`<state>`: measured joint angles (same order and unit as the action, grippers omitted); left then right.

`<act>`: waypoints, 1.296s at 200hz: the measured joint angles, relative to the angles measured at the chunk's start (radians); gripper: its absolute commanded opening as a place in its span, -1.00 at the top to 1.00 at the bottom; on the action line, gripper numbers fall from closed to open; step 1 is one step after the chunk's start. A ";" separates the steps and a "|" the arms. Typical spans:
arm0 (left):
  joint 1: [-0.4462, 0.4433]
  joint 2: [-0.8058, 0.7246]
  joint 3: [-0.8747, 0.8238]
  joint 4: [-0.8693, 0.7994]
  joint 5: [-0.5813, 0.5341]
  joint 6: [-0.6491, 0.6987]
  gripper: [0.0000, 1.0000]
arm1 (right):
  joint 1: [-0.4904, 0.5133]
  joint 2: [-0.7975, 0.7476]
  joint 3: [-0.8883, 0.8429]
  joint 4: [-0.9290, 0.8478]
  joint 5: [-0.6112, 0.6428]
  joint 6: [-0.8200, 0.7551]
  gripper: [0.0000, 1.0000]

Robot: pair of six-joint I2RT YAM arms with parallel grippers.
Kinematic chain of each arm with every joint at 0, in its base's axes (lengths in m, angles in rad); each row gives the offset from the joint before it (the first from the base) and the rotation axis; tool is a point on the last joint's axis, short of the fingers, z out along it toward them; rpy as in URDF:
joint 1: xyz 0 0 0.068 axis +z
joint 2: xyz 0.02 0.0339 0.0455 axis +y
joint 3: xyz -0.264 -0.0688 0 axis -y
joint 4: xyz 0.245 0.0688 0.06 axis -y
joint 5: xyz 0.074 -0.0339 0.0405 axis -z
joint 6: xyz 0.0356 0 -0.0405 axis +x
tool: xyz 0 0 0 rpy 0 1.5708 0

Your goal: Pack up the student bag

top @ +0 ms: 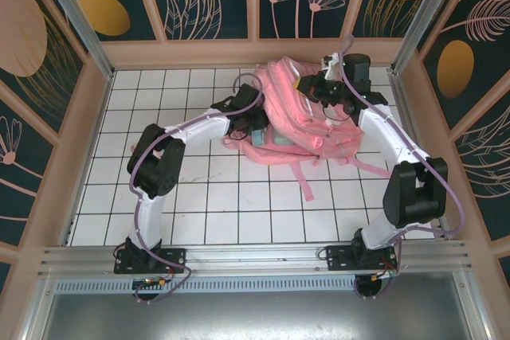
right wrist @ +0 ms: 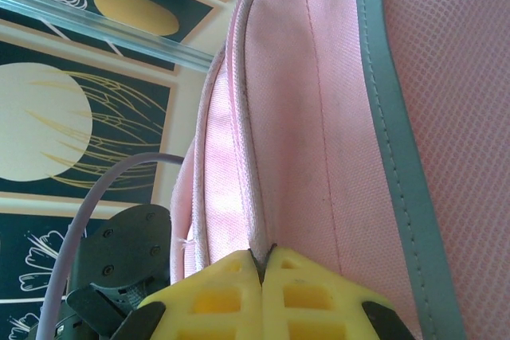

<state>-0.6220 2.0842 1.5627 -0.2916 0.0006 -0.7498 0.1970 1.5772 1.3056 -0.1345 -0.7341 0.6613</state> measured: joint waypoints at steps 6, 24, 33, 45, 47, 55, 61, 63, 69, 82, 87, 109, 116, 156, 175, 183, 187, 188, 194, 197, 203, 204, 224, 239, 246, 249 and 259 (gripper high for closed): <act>0.005 0.005 0.006 -0.003 -0.008 0.000 0.80 | 0.000 0.000 0.000 0.000 0.000 0.000 1.00; 0.022 0.027 0.038 -0.008 -0.025 0.005 0.80 | 0.000 -0.002 0.000 -0.001 0.000 0.000 1.00; 0.034 0.045 0.060 -0.010 -0.034 0.009 0.80 | 0.000 -0.004 0.000 -0.001 0.001 0.000 1.00; 0.048 0.075 0.098 -0.016 -0.040 0.017 0.80 | 0.000 -0.004 0.000 -0.001 0.003 0.000 1.00; 0.052 0.082 0.107 -0.018 -0.042 0.020 0.80 | 0.000 -0.004 0.000 -0.001 0.003 0.000 1.00; 0.060 0.101 0.135 -0.025 -0.044 0.025 0.79 | 0.000 -0.004 0.000 -0.001 0.004 0.000 1.00; 0.066 0.114 0.158 -0.034 -0.047 0.031 0.79 | 0.000 -0.004 0.000 -0.001 0.004 0.000 1.00; 0.067 0.117 0.164 -0.036 -0.047 0.032 0.79 | 0.000 -0.004 0.000 -0.001 0.004 0.000 1.00; 0.071 0.129 0.187 -0.045 -0.051 0.037 0.79 | 0.000 -0.005 0.000 -0.001 0.004 0.000 1.00; 0.077 0.148 0.226 -0.064 -0.054 0.047 0.76 | 0.000 -0.008 0.000 -0.001 0.008 0.000 1.00; 0.079 0.149 0.233 -0.070 -0.053 0.050 0.75 | 0.000 -0.010 0.000 -0.002 0.008 0.000 1.00; 0.082 0.146 0.234 -0.080 -0.033 0.055 0.73 | 0.000 -0.019 -0.007 -0.004 0.010 0.000 1.00; 0.082 0.143 0.233 -0.080 -0.028 0.057 0.73 | 0.000 -0.019 -0.008 -0.003 0.010 -0.001 1.00; 0.057 0.070 0.185 -0.084 0.008 0.058 0.72 | 0.000 -0.019 -0.010 -0.004 0.010 -0.001 1.00; 0.031 0.030 0.167 -0.079 0.021 0.057 0.72 | 0.000 -0.019 -0.010 -0.004 0.009 -0.001 1.00; 0.023 0.018 0.161 -0.075 0.026 0.057 0.72 | 0.000 -0.019 -0.010 -0.004 0.008 -0.001 1.00; 0.018 0.014 0.158 -0.072 0.029 0.057 0.72 | 0.000 -0.019 -0.010 -0.004 0.008 -0.001 1.00; 0.017 0.014 0.158 -0.072 0.029 0.056 0.72 | 0.000 -0.019 -0.010 -0.004 0.008 -0.001 1.00; 0.011 0.012 0.154 -0.070 0.034 0.056 0.72 | 0.000 -0.019 -0.010 -0.004 0.008 -0.001 1.00; 0.008 0.012 0.153 -0.068 0.037 0.054 0.72 | 0.000 -0.019 -0.010 -0.003 0.008 -0.001 1.00; 0.005 0.012 0.146 -0.063 0.042 0.051 0.72 | 0.000 -0.019 -0.010 -0.003 0.008 -0.001 1.00; 0.004 0.013 0.145 -0.063 0.043 0.051 0.73 | -0.001 -0.019 -0.010 -0.004 0.008 -0.001 1.00; 0.002 0.014 0.113 -0.059 0.050 0.045 0.72 | -0.001 -0.019 -0.010 -0.004 0.008 -0.001 1.00; 0.002 0.021 0.098 -0.057 0.051 0.040 0.72 | -0.001 -0.019 -0.010 -0.003 0.008 -0.001 1.00; 0.002 0.027 0.094 -0.055 0.052 0.038 0.72 | -0.001 -0.019 -0.010 -0.004 0.008 -0.001 1.00; 0.002 0.031 0.092 -0.054 0.053 0.038 0.71 | -0.001 -0.019 -0.010 -0.003 0.008 -0.001 1.00; 0.002 0.041 0.089 -0.048 0.058 0.037 0.69 | -0.001 -0.019 -0.010 -0.003 0.008 -0.001 1.00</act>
<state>-0.6201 2.1250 1.6516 -0.3397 0.0582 -0.7124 0.1959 1.5581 1.2957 -0.1379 -0.7265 0.6605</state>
